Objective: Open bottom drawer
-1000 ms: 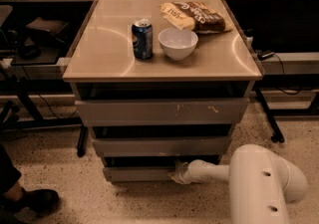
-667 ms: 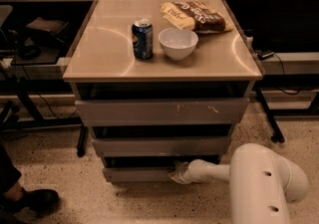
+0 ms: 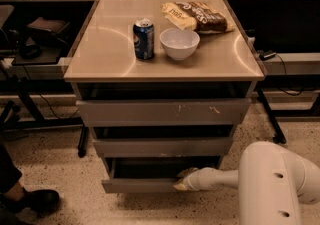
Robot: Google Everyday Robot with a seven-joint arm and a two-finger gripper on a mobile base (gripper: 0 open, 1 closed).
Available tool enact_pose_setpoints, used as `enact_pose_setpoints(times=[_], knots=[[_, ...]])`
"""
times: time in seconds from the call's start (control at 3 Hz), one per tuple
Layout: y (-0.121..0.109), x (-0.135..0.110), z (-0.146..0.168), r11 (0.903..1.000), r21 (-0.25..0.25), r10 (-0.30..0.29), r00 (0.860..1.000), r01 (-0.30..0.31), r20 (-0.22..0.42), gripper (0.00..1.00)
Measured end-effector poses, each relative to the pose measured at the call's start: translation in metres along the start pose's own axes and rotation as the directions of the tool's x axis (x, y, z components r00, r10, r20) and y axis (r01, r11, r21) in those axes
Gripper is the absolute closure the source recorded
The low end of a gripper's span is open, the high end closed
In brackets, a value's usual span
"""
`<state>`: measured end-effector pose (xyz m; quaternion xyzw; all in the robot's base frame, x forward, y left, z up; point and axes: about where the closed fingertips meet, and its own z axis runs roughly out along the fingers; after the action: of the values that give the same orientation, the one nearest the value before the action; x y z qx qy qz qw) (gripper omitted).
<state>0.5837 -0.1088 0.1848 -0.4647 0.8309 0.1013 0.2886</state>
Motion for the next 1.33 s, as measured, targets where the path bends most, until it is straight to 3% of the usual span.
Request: enact_pose_setpoints(times=[1.33], knots=[[0.012,0.006,-0.008,0.9999,0.005,0.01,1.0,-0.01,0.009,1.0]])
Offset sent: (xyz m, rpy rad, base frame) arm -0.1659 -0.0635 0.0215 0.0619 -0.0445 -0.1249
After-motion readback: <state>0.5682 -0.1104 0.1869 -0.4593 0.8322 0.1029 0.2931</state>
